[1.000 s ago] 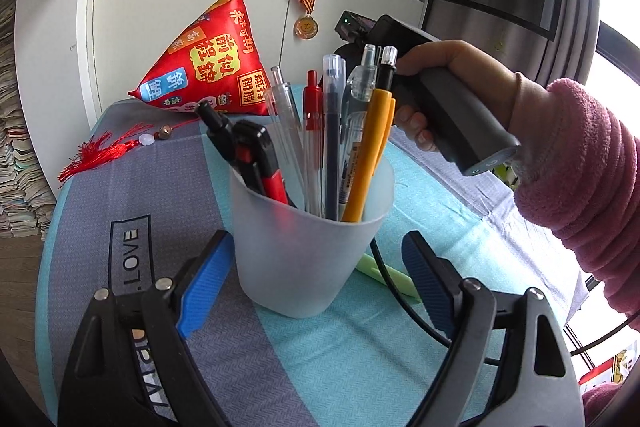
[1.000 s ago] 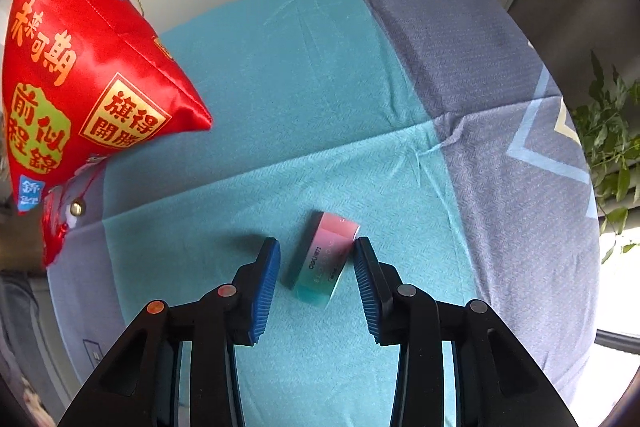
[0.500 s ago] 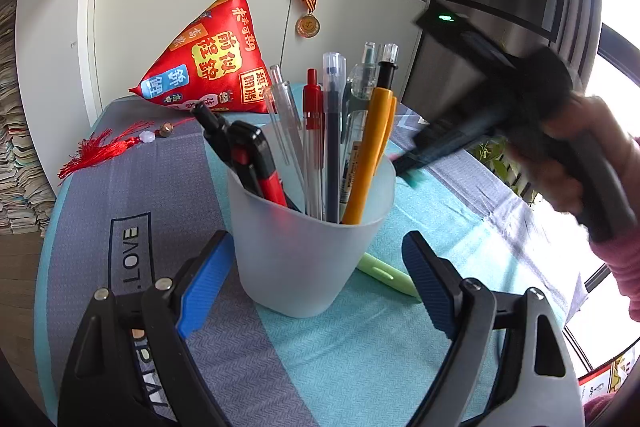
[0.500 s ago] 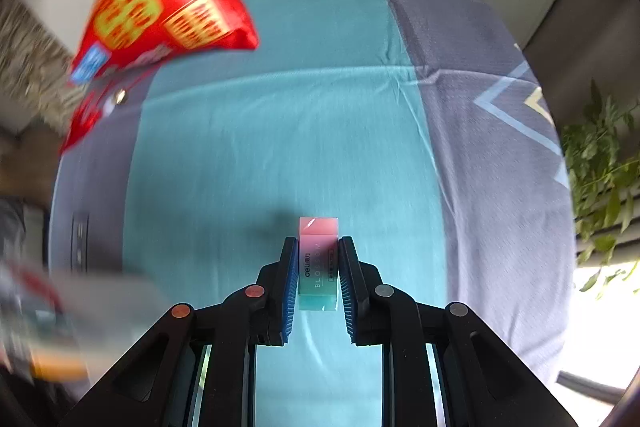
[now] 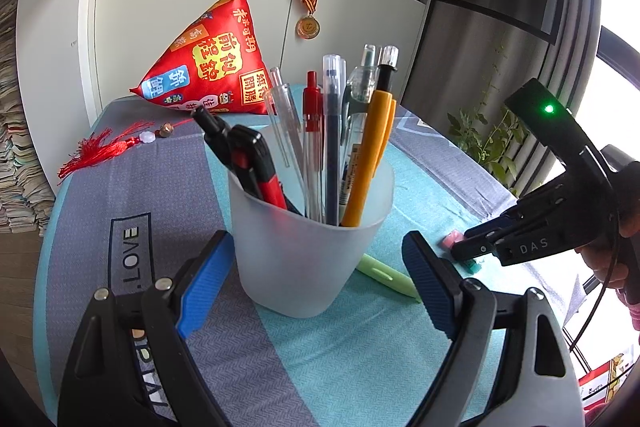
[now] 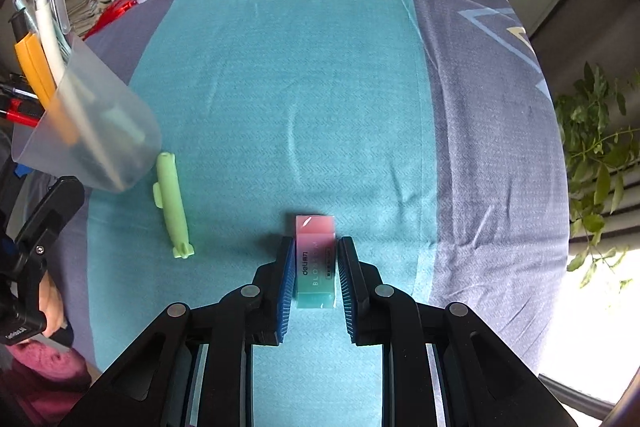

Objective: Organize stationery
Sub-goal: 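Carry the eraser to the cup and release it inside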

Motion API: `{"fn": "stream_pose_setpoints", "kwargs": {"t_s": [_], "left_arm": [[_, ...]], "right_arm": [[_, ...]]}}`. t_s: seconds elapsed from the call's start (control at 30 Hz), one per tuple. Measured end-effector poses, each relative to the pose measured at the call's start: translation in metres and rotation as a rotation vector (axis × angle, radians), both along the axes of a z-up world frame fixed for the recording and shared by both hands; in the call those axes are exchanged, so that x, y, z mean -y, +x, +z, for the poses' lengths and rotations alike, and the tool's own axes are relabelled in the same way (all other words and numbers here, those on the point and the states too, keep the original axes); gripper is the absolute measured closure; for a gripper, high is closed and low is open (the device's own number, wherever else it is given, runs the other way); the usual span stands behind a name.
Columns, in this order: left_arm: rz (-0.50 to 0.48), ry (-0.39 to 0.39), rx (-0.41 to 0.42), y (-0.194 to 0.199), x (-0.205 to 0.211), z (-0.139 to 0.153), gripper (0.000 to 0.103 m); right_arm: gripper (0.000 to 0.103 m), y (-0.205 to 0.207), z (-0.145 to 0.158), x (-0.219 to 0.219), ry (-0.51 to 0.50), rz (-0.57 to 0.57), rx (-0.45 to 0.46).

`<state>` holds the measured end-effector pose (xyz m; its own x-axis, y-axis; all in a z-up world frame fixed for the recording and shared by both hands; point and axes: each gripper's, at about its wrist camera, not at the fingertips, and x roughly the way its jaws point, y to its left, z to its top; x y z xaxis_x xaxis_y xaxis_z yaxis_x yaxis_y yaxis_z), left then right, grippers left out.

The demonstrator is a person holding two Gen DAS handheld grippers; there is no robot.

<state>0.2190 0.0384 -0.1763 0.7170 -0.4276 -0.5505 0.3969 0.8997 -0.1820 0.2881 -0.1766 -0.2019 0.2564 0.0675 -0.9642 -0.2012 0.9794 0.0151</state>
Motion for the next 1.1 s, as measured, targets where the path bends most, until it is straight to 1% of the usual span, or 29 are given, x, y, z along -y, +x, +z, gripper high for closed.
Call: {"fn": "stream_pose_setpoints", "kwargs": {"t_s": [0.07, 0.17, 0.2, 0.3, 0.47, 0.6, 0.67, 0.77, 0.83, 0.87, 0.93, 1.1], "left_arm": [[-0.001, -0.002, 0.017, -0.003, 0.0, 0.001, 0.017], [-0.005, -0.001, 0.039, -0.007, 0.001, 0.004, 0.014], [-0.002, 0.001, 0.041, -0.007, 0.001, 0.004, 0.012], [0.014, 0.001, 0.032, -0.004, 0.0, 0.004, 0.012], [0.083, 0.0, -0.002, 0.004, -0.007, 0.001, 0.012], [0.09, -0.009, -0.06, 0.013, -0.009, -0.002, 0.012], [0.089, -0.003, -0.074, 0.014, -0.007, -0.002, 0.012], [0.079, 0.025, -0.054, 0.014, -0.003, 0.0, 0.016], [0.052, 0.035, -0.042, 0.013, 0.001, -0.002, 0.027], [0.04, 0.036, -0.04, 0.013, 0.002, -0.004, 0.029], [0.042, 0.048, -0.035, 0.013, 0.003, -0.004, 0.029], [0.04, 0.025, -0.043, 0.015, 0.0, -0.004, 0.029]], "right_arm": [[0.08, 0.001, -0.001, 0.0, -0.008, 0.008, -0.007], [0.08, -0.004, -0.002, -0.005, -0.02, 0.017, -0.014], [0.08, -0.004, -0.003, -0.005, -0.021, 0.018, -0.013], [0.08, 0.0, -0.003, -0.012, -0.02, 0.017, -0.014], [0.08, 0.008, -0.003, -0.012, -0.018, -0.002, -0.014], [0.08, 0.006, -0.003, -0.012, -0.026, 0.003, -0.011], [0.08, 0.006, -0.004, -0.014, -0.027, 0.003, -0.011], [0.08, 0.004, -0.003, -0.013, -0.023, 0.0, -0.006], [0.08, 0.003, -0.002, -0.013, -0.025, -0.001, -0.004], [0.08, 0.002, -0.003, -0.012, -0.029, -0.002, -0.003], [0.08, 0.002, -0.002, -0.013, -0.039, -0.004, -0.009], [0.08, 0.005, 0.001, -0.017, -0.055, -0.006, -0.014]]}}
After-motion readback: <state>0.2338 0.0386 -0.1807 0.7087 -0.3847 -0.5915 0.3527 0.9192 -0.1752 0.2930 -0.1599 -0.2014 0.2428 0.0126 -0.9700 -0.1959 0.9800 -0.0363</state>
